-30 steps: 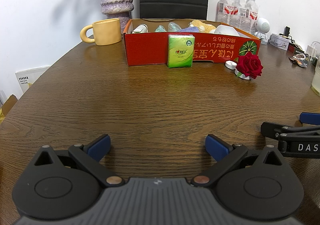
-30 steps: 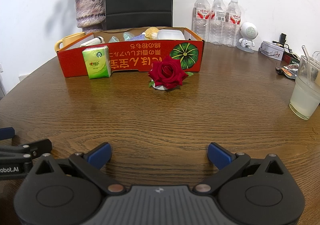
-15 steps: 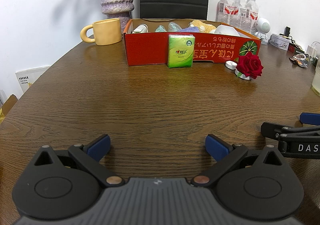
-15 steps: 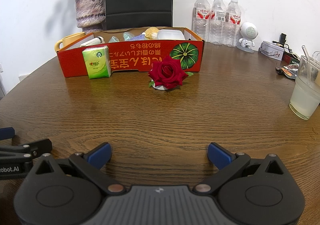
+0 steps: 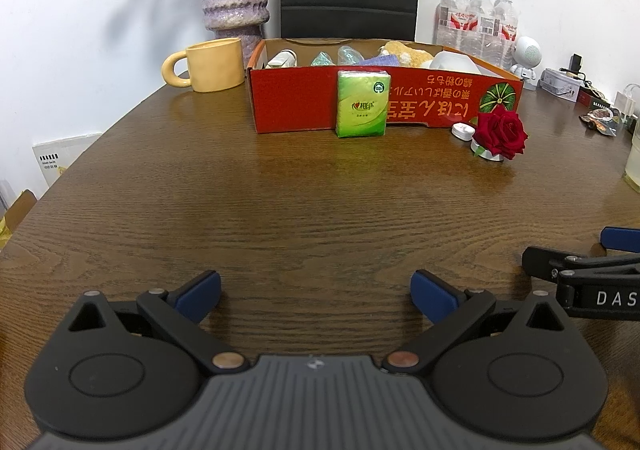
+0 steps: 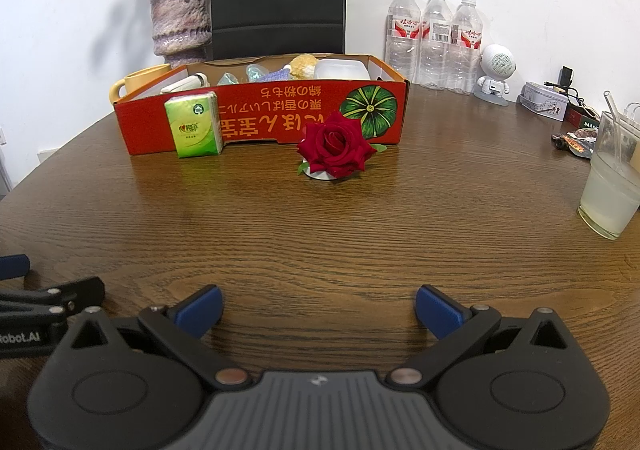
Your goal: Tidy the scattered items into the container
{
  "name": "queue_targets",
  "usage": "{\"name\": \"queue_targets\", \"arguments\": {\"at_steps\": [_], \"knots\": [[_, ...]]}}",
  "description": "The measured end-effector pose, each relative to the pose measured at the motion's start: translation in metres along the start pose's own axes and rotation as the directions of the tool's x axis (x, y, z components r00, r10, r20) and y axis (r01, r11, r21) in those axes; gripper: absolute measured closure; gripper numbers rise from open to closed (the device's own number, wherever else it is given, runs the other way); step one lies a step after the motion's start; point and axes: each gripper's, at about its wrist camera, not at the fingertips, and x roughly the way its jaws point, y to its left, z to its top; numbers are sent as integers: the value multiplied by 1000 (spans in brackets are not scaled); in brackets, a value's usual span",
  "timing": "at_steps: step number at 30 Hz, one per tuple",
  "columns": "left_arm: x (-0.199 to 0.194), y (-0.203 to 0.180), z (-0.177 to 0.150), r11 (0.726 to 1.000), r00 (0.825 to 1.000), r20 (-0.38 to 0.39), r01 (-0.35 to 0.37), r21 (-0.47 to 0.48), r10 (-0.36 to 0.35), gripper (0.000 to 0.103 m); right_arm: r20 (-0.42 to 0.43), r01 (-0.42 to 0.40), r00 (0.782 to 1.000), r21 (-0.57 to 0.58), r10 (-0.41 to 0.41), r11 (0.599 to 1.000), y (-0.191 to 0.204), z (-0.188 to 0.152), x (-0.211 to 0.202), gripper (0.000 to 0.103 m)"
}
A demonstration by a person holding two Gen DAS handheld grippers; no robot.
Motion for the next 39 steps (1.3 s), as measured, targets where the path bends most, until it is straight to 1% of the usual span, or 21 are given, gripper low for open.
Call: {"name": "queue_targets", "arguments": {"at_steps": [4,8,9,11,12,14,15,17,20,23,24,25,26,28,29,30,31,33,36,39], "knots": [[3,-8,21,999,999,4,42,-3,-42,0,0,2,1000,1,-2,1000,0,0,0,0],[5,-15,56,998,994,92,57,35,-60,0,-1,8,1000,2,-8,1000,1,1,2,0],[11,-17,66,997,993,102,53,49,-58,0,-1,4,1000,-1,-4,1000,3,4,5,0],[31,-24,82,997,995,87,37,66,-43,0,-4,2,1000,-4,-2,1000,5,7,8,0],[42,-26,89,997,996,83,35,70,-41,0,-25,-18,1000,-22,18,1000,4,13,11,0],[64,-29,103,997,997,72,28,71,-33,0,-92,-80,993,-71,73,994,0,29,19,1],[74,-30,109,998,998,64,23,65,-28,0,-78,-82,994,-77,76,994,-4,35,20,1],[94,-33,120,998,999,49,13,53,-16,0,-5,-58,998,-82,58,995,-11,51,22,0],[113,-37,128,997,1000,15,-11,70,9,0,12,-91,996,-123,93,988,-17,74,40,0],[119,-40,129,996,999,37,-7,86,4,1,47,-133,989,-142,140,981,-20,95,60,1],[120,-40,129,996,999,40,-13,91,10,8,35,-132,990,-136,138,982,-21,99,68,3],[122,-40,129,996,999,36,-22,89,19,10,22,-132,990,-129,136,983,-21,103,76,6],[124,-38,127,996,999,29,-23,82,21,13,10,-132,991,-121,135,984,-22,107,84,11],[126,-35,127,998,1000,14,-21,64,20,31,-7,-153,988,-82,153,985,-26,106,95,17],[127,-33,126,998,1000,3,-15,57,15,37,-13,-167,986,-63,167,984,-28,104,99,22],[128,-31,126,999,1000,-7,-10,48,10,54,-19,-178,984,-47,177,983,-30,102,103,30],[128,-29,126,999,1000,-16,-5,38,5,57,-27,-173,985,-49,172,984,-30,100,104,33],[128,-25,125,1000,1000,-16,2,14,-1,58,-16,-152,988,-74,151,986,-30,95,98,53],[121,-24,122,1000,1000,-15,2,13,-2,58,1,-199,980,-18,199,980,-40,91,89,60],[100,-23,112,1000,1000,-5,29,12,-28,58,26,-197,980,3,197,980,-47,87,75,63]]}}
